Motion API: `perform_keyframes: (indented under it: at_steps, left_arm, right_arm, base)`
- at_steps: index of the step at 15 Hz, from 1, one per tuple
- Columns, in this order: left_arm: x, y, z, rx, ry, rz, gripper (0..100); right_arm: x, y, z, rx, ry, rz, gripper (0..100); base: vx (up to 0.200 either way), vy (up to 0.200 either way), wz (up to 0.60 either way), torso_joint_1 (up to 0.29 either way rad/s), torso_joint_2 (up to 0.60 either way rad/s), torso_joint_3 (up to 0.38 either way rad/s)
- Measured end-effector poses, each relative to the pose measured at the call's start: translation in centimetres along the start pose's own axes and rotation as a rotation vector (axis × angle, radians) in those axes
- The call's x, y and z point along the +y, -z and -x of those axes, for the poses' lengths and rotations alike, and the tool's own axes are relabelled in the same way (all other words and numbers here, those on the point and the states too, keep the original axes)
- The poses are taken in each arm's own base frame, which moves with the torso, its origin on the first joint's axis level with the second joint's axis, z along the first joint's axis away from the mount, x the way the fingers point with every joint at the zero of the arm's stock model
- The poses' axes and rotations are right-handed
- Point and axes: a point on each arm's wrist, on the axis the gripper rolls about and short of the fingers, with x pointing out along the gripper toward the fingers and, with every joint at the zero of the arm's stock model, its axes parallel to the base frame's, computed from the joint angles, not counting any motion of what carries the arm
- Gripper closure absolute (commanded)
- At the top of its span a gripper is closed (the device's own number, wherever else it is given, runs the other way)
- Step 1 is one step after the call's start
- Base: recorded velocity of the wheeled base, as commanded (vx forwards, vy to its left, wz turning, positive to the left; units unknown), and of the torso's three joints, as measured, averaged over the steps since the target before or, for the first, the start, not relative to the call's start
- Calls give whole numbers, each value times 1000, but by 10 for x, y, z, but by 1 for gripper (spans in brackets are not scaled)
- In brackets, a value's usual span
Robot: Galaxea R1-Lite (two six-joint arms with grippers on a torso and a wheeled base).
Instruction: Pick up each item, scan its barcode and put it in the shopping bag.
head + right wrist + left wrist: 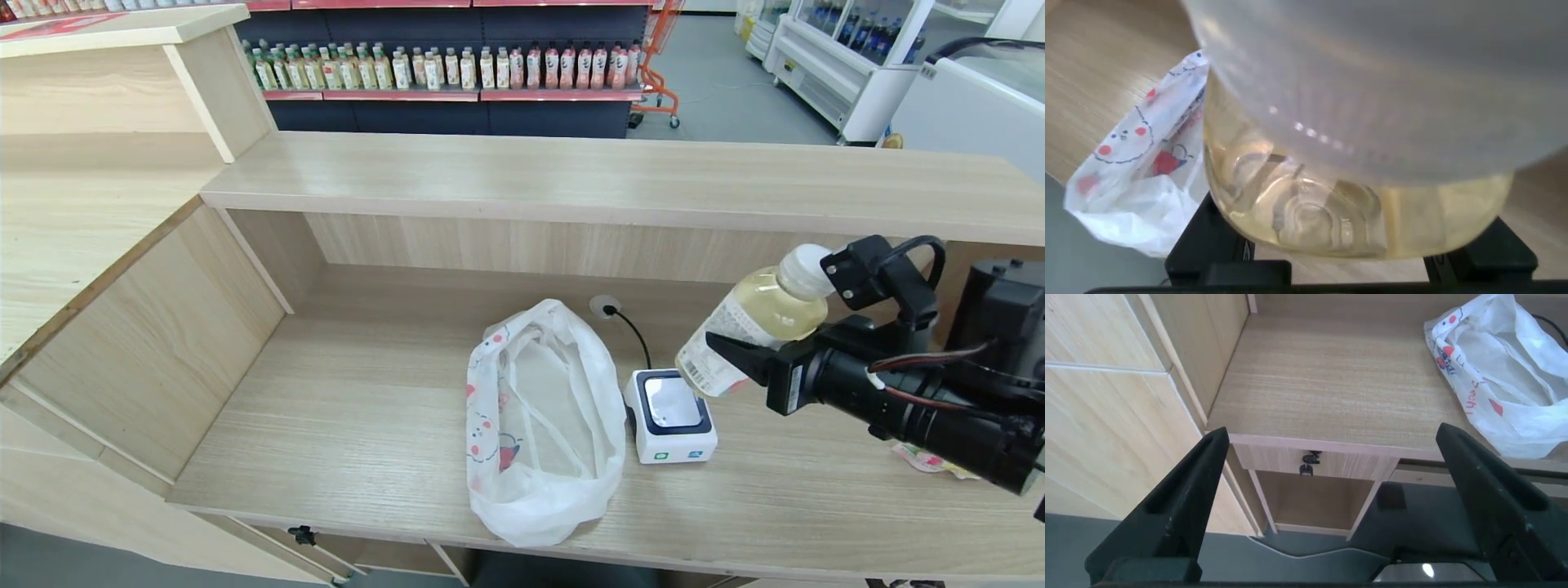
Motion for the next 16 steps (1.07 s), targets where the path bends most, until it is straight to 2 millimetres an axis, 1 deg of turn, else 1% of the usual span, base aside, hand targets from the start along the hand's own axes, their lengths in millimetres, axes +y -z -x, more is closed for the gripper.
perform_keyframes:
  at_steps: [2, 5, 9, 16]
  left_arm:
    - [0, 0, 0, 0, 1, 0, 0]
    - [0, 0, 0, 0, 0, 0, 0]
    - [0, 0, 0, 0, 0, 0, 0]
    - [0, 0, 0, 0, 0, 1, 0]
  right_arm:
    - [6, 1, 3, 3, -25, -11, 100]
    - [18, 1, 1, 3, -75, -43, 100]
    - [28, 18, -10, 0, -109, -47, 100]
    - [41, 81, -24, -29, -134, -29, 100]
  base:
    - [0, 200, 0, 24, 12, 2]
    - [0, 0, 0, 0, 0, 0]
    - [0, 0, 0, 0, 0, 0]
    - [0, 0, 0, 0, 0, 0]
